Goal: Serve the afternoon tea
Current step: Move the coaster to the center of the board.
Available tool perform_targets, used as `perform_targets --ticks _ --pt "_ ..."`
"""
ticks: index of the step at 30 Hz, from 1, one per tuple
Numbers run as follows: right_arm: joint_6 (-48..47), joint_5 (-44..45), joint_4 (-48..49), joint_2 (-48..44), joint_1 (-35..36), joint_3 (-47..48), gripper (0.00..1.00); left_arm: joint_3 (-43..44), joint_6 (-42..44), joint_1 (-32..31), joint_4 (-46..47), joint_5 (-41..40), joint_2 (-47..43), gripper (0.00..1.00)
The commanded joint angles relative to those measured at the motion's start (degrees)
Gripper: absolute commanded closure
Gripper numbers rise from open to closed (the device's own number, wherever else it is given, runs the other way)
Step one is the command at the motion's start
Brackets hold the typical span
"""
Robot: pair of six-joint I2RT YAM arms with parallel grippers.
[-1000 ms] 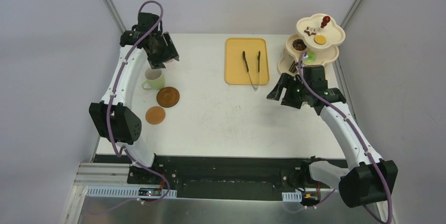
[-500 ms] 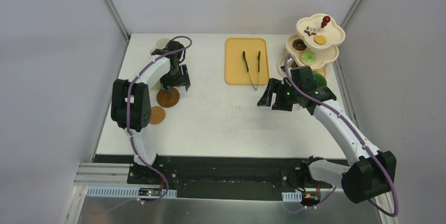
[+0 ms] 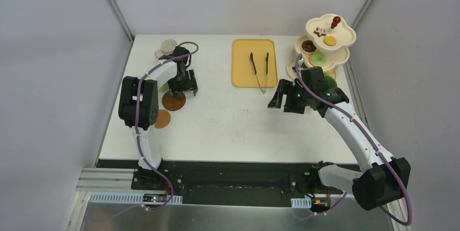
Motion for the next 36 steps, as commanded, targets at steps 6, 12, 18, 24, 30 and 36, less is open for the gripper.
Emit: perform_targets --ticks 6,12,18,24,30,36 --pt "4.28 2.03 0.56 -0.98 0.19 1.76 0.23 -4.67 -6.6 -10.13 3.84 10.87 -2.68 0.29" --pt "4.77 6.91 -1.49 -1.42 0.14 1.77 0.23 0.07 -13.39 -23.46 8.58 19.33 2.6 0.29" --pt "8.27 11.54 -3.02 -4.81 -1.95 0.26 0.22 15.52 -14.56 -30.39 5.08 23.0 8.95 0.27" --pt "13.19 6.02 0.52 -7.39 -6.16 -4.84 0.22 19.88 -13.78 -29.42 0.7 19.16 1.25 0.24" --pt "11.48 3.71 5.11 -1.89 -2.13 -4.11 0.22 13.39 -11.73 -25.13 -3.93 14.24 -13.0 0.23" --pt "11.83 4.89 6.64 14.42 6.85 3.14 0.23 4.19 -10.75 -13.25 -7.5 12.22 -29.14 0.22"
